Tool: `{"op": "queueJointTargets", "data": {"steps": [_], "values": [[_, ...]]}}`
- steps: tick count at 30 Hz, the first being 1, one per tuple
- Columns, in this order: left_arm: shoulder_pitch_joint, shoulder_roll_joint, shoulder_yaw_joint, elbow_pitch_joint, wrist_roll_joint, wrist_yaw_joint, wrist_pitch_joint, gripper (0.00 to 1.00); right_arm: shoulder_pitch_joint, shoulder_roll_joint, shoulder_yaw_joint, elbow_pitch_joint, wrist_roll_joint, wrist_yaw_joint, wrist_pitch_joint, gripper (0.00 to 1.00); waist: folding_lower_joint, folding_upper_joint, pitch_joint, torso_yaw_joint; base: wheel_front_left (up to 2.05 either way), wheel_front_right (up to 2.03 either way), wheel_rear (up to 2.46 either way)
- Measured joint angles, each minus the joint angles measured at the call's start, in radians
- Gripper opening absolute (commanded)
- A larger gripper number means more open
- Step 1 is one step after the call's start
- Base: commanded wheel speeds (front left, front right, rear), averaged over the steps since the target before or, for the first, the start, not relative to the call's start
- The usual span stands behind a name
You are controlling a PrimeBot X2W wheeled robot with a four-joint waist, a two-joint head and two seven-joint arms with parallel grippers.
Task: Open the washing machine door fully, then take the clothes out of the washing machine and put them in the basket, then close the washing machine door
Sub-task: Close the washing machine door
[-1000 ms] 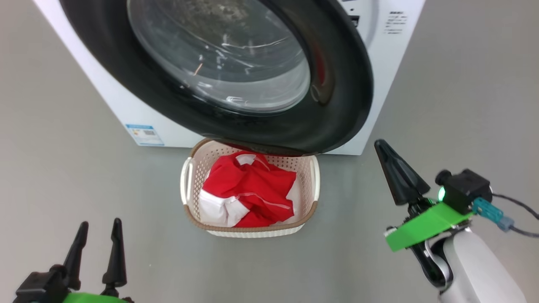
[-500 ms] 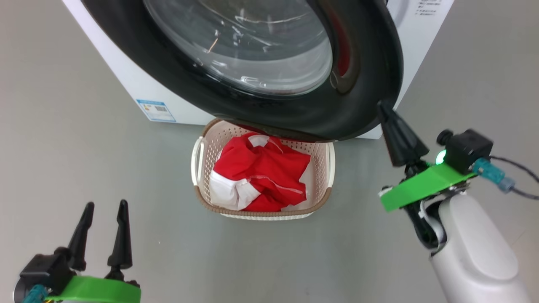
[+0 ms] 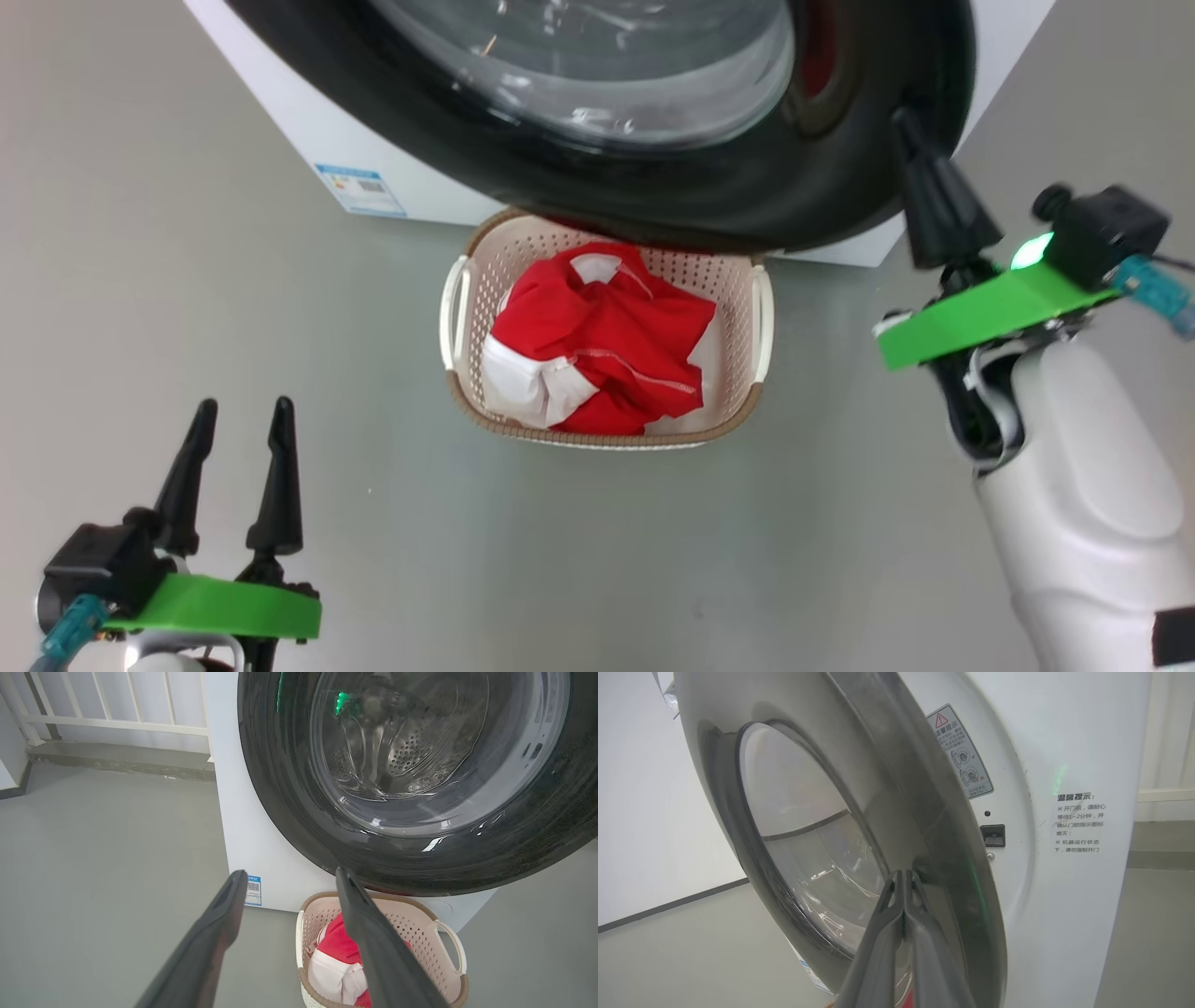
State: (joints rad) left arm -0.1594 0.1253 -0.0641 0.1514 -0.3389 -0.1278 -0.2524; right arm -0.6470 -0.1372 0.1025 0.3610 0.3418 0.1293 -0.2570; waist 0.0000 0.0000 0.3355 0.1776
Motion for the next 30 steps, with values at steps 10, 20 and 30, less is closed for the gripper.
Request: {"op": "queueJointTargets", "data": {"steps": [10, 20, 30], "values": [[-0.063, -0.001, -0.027, -0.015, -0.008, 0.000, 0.000, 1.00, -0.140, -0.009, -0.056, 0.036, -0.006, 0.000, 0.000, 0.00, 0.0000, 0.0000, 0.068, 0.024, 0.00, 0.00, 0.00], [-0.113, -0.001, -0.044, -0.026, -0.017, 0.000, 0.000, 1.00, -0.246, -0.011, -0.115, 0.045, -0.008, 0.000, 0.000, 0.00, 0.0000, 0.0000, 0.131, 0.044, 0.00, 0.00, 0.00], [-0.136, -0.002, -0.053, -0.029, -0.017, 0.000, 0.000, 1.00, -0.275, -0.004, -0.138, 0.039, -0.036, 0.001, -0.001, 0.00, 0.0001, 0.0000, 0.151, 0.060, 0.00, 0.00, 0.00]]}}
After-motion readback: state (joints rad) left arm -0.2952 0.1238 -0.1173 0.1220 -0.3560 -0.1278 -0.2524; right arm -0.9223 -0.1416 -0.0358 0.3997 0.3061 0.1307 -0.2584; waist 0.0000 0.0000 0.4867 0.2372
